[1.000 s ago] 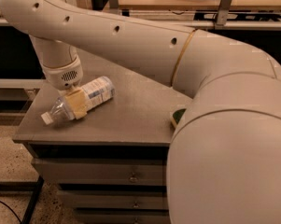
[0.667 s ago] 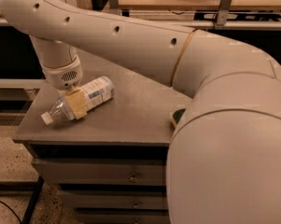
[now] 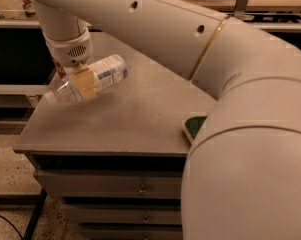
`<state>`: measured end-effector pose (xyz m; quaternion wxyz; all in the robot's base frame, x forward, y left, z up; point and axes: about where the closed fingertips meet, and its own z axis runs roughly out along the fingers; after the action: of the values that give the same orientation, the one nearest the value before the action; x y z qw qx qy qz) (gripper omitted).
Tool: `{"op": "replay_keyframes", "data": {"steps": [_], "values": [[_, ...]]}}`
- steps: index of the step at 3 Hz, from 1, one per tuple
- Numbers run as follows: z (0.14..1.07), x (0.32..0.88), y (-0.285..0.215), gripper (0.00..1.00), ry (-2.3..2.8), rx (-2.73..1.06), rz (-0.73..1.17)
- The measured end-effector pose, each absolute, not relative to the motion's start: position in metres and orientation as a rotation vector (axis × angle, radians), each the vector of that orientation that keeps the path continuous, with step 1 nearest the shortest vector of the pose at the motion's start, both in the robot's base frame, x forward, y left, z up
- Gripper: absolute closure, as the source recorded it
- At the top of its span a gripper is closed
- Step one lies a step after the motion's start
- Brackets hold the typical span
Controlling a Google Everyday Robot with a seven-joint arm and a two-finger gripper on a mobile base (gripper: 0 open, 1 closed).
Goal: Place blue plastic bottle upright
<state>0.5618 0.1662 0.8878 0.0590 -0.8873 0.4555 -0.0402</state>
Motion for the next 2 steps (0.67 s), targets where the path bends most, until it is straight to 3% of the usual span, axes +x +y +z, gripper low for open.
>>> {"op": "replay_keyframes", "data": {"steps": [1,2], "values": [[0.928,0.568,0.152,1.0,1.405,-2.619,-0.179],[0.944,0.563,0.14,1.0,1.351,-2.547,-0.121]]}}
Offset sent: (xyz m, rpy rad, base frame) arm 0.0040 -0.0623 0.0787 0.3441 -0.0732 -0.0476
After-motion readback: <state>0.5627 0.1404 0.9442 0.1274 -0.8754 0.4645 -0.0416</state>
